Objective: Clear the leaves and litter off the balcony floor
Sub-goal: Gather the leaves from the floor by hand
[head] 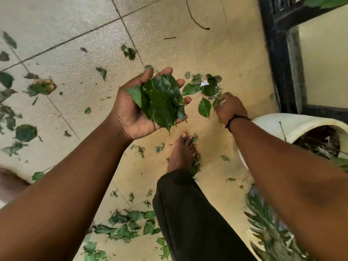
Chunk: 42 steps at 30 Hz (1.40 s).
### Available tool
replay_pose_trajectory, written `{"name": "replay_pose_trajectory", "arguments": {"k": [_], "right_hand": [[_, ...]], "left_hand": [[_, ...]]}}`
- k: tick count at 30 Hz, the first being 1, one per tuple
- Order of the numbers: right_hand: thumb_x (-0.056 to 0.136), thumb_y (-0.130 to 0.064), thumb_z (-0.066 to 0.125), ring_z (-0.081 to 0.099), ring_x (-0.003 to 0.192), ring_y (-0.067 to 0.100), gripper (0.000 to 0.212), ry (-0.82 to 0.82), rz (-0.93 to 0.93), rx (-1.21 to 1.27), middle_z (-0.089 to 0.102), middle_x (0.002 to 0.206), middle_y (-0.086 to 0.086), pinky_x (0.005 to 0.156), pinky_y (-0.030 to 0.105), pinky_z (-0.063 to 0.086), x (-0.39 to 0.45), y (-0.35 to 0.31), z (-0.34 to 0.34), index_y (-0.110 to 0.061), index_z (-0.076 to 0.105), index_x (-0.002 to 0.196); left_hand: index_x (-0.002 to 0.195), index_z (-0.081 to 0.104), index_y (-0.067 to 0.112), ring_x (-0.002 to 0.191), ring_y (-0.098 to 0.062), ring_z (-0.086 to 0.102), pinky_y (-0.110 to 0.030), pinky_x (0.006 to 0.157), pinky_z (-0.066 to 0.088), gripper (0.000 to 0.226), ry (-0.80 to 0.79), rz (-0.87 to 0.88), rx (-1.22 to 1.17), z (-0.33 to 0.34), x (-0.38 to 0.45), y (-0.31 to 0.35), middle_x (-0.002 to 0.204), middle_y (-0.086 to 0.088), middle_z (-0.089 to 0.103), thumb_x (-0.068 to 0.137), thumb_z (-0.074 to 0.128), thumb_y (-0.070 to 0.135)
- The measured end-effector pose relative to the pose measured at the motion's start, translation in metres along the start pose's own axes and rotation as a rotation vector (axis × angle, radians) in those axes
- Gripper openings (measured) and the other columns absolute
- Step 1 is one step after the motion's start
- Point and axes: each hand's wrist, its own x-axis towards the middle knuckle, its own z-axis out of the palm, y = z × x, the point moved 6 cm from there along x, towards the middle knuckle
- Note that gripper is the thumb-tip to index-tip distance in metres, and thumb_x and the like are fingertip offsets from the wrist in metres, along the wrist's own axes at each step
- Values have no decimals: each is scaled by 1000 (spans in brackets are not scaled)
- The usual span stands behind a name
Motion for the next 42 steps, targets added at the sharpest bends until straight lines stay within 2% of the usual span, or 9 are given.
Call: {"name": "replay_pose_trajectory", "arguments": {"k": [7,9,13,19,25,30,33,36,42], "right_hand": [[86,-29,69,49,118,40,66,49,-235,-198,40,137,16,94,48,42,47,-43,-12,-21,34,142],[85,-28,69,47,119,40,62,17,-269,-283,41,134,17,95,48,40,53,-49,-8,-19,39,138],[88,-28,64,44,117,36,31,45,-321,-305,47,126,15,94,43,37,54,-58,-9,-17,57,116],[83,-36,69,44,117,26,14,75,-202,164,52,119,3,94,32,37,34,-33,-21,-26,63,90],[79,-16,73,54,74,7,22,181,-285,590,58,77,-11,68,21,46,6,-13,-40,-29,55,75],[80,-8,75,58,66,-9,20,65,-385,623,63,78,-12,67,17,50,-9,-27,-19,-21,60,84],[81,-6,76,64,63,5,22,38,-171,936,67,79,-4,62,26,56,-7,-27,-26,-22,62,89],[84,-6,72,63,58,12,17,-195,50,1258,71,72,-1,58,25,56,-18,-34,-29,-16,63,94],[78,-19,64,62,62,8,8,-575,-20,1497,67,74,-7,59,22,53,-82,-74,-54,-21,64,86]], "left_hand": [[92,77,22,103,-36,66,-54,89,51,43,52,3,10,-20,10,-5,105,-7,71,95,41,45],[91,77,22,103,-36,66,-53,91,51,42,57,10,21,-22,10,-4,105,-7,71,93,42,45],[90,77,21,104,-36,64,-52,90,51,42,72,17,11,-24,10,0,105,-7,70,92,42,44],[93,76,22,106,-35,64,-55,97,41,41,80,-10,47,-22,10,-2,105,-6,70,94,41,44],[91,77,22,107,-34,63,-54,97,42,42,86,-36,71,-27,6,-8,105,-6,70,93,42,44],[92,77,22,110,-35,63,-52,95,46,40,99,-35,69,-37,2,-11,107,-6,70,91,43,44],[91,78,21,107,-35,64,-52,95,47,40,116,-24,65,-39,1,-12,106,-7,70,90,45,43],[90,78,21,106,-35,65,-51,95,47,39,108,-15,77,-38,2,-11,105,-6,71,89,45,43],[93,78,21,103,-32,65,-50,96,46,38,136,-17,57,-40,7,-8,108,-7,70,90,47,42]]}}
